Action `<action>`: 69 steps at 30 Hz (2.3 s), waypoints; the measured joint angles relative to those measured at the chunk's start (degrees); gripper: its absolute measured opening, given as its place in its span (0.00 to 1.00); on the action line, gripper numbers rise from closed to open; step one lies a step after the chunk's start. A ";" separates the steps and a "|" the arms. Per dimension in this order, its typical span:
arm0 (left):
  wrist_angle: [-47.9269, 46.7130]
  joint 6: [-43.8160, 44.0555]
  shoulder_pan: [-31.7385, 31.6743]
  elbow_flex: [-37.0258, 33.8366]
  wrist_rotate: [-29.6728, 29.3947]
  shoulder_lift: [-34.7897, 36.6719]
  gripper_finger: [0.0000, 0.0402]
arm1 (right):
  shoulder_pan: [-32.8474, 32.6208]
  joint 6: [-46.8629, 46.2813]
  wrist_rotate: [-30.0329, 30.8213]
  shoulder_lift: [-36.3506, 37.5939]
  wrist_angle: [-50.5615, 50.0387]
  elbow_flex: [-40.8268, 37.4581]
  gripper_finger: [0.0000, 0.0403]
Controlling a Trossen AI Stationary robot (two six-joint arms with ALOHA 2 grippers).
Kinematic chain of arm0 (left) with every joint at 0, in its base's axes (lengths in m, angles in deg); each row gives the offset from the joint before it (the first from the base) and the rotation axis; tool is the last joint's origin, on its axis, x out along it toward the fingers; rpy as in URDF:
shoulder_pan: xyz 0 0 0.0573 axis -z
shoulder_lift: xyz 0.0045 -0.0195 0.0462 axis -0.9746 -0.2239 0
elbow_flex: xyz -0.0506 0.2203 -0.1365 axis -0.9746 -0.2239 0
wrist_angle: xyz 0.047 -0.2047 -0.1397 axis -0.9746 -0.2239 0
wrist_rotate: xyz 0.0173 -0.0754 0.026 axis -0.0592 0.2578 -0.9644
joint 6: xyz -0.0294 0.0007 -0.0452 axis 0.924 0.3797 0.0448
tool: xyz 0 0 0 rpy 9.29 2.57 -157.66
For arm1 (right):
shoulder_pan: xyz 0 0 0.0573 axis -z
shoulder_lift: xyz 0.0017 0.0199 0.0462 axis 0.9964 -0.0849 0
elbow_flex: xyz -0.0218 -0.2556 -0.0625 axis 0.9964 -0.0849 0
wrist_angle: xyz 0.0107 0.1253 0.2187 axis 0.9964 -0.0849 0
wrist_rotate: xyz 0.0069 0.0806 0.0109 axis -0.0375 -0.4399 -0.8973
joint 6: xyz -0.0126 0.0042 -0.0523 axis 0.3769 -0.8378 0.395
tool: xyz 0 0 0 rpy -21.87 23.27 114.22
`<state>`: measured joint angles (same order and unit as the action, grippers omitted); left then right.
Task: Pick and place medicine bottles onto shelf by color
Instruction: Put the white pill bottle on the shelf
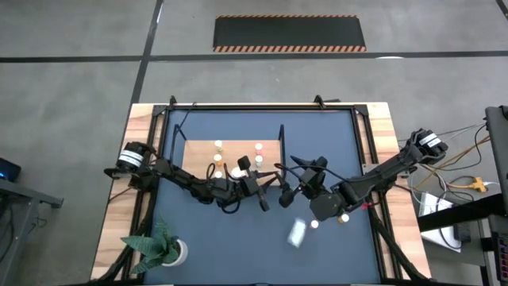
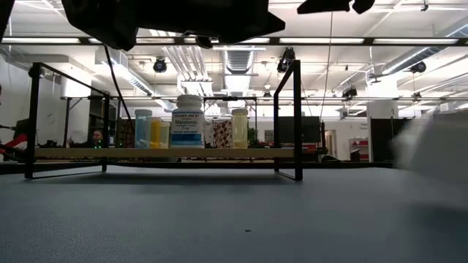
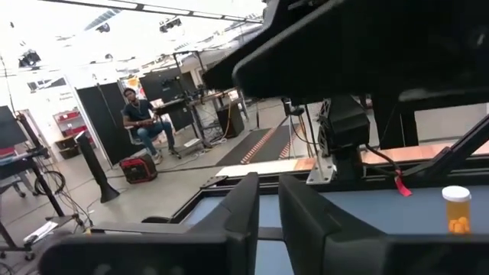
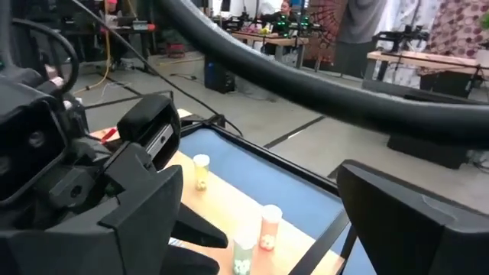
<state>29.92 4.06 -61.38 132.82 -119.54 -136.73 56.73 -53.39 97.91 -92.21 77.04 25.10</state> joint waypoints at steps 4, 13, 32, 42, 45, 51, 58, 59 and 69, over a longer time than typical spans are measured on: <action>-0.09 -3.36 0.68 -0.35 -0.09 0.00 0.04 | -1.69 -0.38 -7.22 2.52 -3.92 0.00 0.84; -1.48 -10.34 2.98 -0.34 -0.18 1.14 0.03 | -3.38 -7.13 -55.40 6.01 -21.91 0.02 0.81; -1.91 -23.92 4.02 -1.42 -0.34 9.24 0.02 | -26.23 -107.42 -75.66 0.77 -36.43 0.07 0.81; -2.12 -28.20 4.55 -5.63 -3.09 15.11 0.02 | -31.88 -125.81 -87.77 -7.52 -32.34 0.04 0.81; -1.76 -28.08 4.75 -7.34 -4.26 16.39 0.02 | -31.98 -126.43 -86.97 -8.92 -32.80 0.04 0.81; -1.17 -28.03 4.96 -9.79 -4.73 18.55 0.02 | -31.76 -126.04 -82.46 -11.97 -33.47 0.08 0.81; -1.10 -28.02 5.06 -9.77 -4.94 18.71 0.02 | -31.82 -119.87 -73.38 -13.78 -38.12 -0.14 0.81; -1.14 -28.02 5.06 -9.77 -4.95 18.71 0.02 | -31.81 -119.46 -70.72 -13.54 -38.96 0.01 0.81; -1.42 -27.89 5.55 -9.79 -5.21 18.71 0.02 | -31.45 -110.51 -72.16 -11.55 -42.69 0.00 0.81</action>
<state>28.50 -23.83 -55.83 123.03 -124.75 -118.02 25.27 -163.91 25.75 -103.76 34.36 25.10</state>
